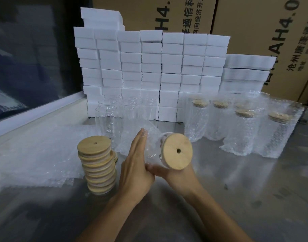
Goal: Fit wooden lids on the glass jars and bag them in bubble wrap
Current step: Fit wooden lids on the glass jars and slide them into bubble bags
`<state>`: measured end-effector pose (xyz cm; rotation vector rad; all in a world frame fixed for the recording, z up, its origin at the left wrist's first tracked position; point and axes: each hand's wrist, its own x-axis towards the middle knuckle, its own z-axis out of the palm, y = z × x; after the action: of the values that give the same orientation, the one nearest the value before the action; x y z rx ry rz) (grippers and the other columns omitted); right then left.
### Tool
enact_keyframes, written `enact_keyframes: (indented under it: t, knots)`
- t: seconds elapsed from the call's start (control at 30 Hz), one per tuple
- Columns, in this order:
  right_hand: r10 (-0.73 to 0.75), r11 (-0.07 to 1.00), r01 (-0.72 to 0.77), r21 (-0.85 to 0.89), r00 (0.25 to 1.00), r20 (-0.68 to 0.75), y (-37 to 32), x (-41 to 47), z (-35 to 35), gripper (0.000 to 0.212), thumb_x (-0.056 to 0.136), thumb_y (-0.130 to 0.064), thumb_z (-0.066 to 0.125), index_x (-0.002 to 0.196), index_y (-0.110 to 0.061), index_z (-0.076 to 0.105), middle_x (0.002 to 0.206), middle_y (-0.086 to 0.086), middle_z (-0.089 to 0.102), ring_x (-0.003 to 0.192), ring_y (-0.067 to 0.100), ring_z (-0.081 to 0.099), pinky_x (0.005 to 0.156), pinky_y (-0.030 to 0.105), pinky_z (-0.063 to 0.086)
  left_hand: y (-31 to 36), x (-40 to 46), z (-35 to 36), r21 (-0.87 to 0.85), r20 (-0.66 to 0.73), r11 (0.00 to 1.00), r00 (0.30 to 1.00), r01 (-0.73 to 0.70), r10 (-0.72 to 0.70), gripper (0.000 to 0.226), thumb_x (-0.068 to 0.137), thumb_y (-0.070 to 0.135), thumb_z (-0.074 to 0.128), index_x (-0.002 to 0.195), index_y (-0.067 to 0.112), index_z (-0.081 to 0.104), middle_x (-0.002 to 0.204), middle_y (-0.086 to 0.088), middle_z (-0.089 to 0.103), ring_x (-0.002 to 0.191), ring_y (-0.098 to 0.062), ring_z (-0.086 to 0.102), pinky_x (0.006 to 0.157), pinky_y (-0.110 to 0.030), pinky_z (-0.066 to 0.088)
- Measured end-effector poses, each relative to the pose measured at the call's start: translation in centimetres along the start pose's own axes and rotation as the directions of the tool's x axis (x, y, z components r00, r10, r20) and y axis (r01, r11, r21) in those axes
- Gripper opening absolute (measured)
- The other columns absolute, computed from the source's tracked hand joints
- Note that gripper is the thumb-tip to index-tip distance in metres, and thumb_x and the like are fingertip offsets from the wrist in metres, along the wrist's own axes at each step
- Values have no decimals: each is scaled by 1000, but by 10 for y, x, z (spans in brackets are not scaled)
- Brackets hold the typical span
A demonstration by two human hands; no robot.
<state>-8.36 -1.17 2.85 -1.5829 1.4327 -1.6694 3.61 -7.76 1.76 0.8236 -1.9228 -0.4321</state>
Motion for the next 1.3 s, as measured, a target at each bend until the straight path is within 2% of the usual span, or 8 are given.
enact_keyframes:
  t: [0.13,0.27,0.37,0.6,0.8,1.0,1.17,1.3]
  knots:
    - [31,984,-60,167,985,167,-6,-3,-5,40,72,-17,89,105,-17,67,100,-8,75,99,4,70,83,19,54,-5,0,0,5,-5,1000,1000,-2,2,91,74,-6,68,152,17,26,155,11,25,132,13,15,95,10,9]
    - [107,913,-224,340,938,331,-9,-3,-10,99,60,-64,87,137,-13,49,132,-6,67,129,10,57,105,23,44,-3,1,-2,-22,-7,999,1000,26,-26,98,69,-16,60,153,20,25,157,11,23,127,21,5,90,13,9]
    - [135,823,-318,471,914,382,-11,-1,-20,117,56,-61,91,146,-3,42,146,15,55,139,27,49,118,37,37,-1,-1,-3,-31,9,999,1000,-22,22,97,69,-18,58,153,18,25,159,9,22,123,33,4,87,13,14]
    - [266,899,-336,280,929,259,2,4,-23,81,66,-28,90,137,-9,54,125,10,70,118,23,66,101,35,53,-1,-2,-7,35,66,997,996,-66,63,95,78,-4,67,155,22,17,162,12,13,127,17,13,95,9,13]
    - [303,924,-299,237,953,22,9,6,-20,72,59,-18,90,123,-4,61,105,6,78,98,20,75,83,28,60,23,-11,-8,73,154,990,982,-119,106,99,73,-8,54,155,31,15,158,31,1,116,-20,58,79,-35,54]
    - [239,930,-290,-228,944,-227,9,4,-22,48,59,-28,95,98,-15,71,87,-7,78,77,2,74,78,33,62,33,-17,0,85,265,978,951,-190,162,99,70,-11,47,155,27,15,155,37,-8,105,-28,64,74,-42,54]
    - [159,868,-278,-410,940,-301,11,4,-22,56,44,-68,77,63,-21,53,50,-21,53,49,1,49,49,15,39,30,-12,-4,70,201,967,953,-243,225,90,67,-7,45,151,22,33,159,23,19,96,-27,67,69,-42,55]
    - [15,913,-162,-375,931,-364,10,3,-19,61,85,-52,73,54,-20,32,44,-11,35,45,7,34,46,20,31,29,-8,-9,87,26,951,955,-296,295,76,65,-1,46,138,18,52,146,10,48,106,-22,66,67,-41,58]
